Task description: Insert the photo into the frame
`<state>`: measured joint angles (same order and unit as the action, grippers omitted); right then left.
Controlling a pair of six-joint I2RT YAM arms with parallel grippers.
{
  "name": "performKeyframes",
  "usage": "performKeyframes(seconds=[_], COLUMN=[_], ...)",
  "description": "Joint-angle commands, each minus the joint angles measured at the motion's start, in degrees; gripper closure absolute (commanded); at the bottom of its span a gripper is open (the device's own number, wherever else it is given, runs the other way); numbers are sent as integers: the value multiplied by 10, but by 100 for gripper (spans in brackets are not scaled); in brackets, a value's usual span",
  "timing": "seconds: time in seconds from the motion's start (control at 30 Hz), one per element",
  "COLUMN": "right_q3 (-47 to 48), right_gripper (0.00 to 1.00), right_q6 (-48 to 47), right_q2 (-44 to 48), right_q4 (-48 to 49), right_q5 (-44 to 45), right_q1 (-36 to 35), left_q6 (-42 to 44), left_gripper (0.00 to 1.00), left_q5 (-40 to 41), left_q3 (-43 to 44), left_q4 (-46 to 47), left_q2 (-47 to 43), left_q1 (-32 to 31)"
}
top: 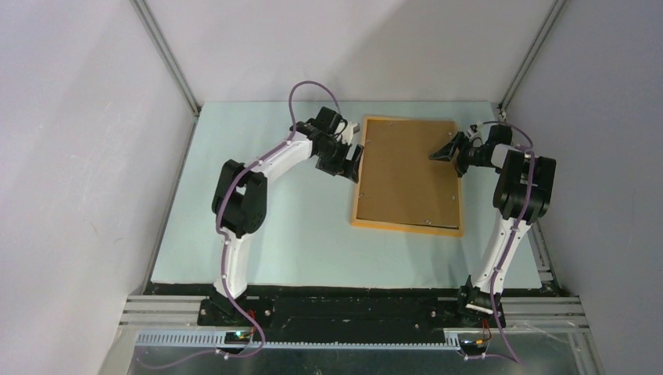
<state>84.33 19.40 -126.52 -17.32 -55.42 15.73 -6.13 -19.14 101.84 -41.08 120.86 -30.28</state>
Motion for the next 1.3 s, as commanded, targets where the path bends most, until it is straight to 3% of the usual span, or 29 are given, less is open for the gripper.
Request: performKeyframes(seconds=[0.0,0.67,1.27], right_q3=[-8,23,50], right_gripper=[29,7,3], right_q6=[-25,-94,-132], right_q2=[20,75,99], right_q4=[-15,-116,-177], right_q5=[31,126,165], right_q1=[-6,-32,-40], left_q6=[-12,-9,-4], left_gripper=[8,8,8], left_q5=[6,4,4], left_q3=[27,28,18], left_q4=[10,10,10], left_q2=[10,6,-15], left_q1=[-3,-3,-3])
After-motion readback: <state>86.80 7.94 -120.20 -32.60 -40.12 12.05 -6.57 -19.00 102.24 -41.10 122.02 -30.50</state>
